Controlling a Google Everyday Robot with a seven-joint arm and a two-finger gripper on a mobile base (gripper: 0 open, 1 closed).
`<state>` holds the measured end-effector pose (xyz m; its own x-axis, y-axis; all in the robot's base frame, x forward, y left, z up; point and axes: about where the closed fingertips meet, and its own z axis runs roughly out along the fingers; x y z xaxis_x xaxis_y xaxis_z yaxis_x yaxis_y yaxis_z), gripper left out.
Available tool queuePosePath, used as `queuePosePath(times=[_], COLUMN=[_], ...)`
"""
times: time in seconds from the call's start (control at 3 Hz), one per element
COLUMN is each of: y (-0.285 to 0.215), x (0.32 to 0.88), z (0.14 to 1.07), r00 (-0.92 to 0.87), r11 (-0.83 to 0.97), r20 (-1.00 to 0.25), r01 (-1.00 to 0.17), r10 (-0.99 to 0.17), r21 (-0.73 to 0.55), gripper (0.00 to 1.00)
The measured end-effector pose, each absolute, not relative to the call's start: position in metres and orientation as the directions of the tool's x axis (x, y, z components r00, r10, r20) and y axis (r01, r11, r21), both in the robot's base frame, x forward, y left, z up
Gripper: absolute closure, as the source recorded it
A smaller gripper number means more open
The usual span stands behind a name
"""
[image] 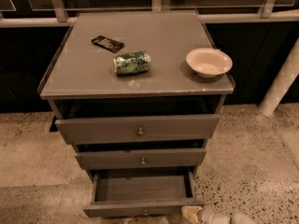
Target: Close bottom drawer
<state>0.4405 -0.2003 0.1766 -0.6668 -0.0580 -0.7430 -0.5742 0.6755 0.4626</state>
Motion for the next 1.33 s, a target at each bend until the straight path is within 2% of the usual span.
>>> queuePosePath(times=[1.33], y=[-0.175], x=[0.530], z=[0.187], r00=[-0.584], r11=[0.691], r20=[-0.812], r01=[-0.597], r10=[-0.025], r21=[0.408], gripper=[1.00])
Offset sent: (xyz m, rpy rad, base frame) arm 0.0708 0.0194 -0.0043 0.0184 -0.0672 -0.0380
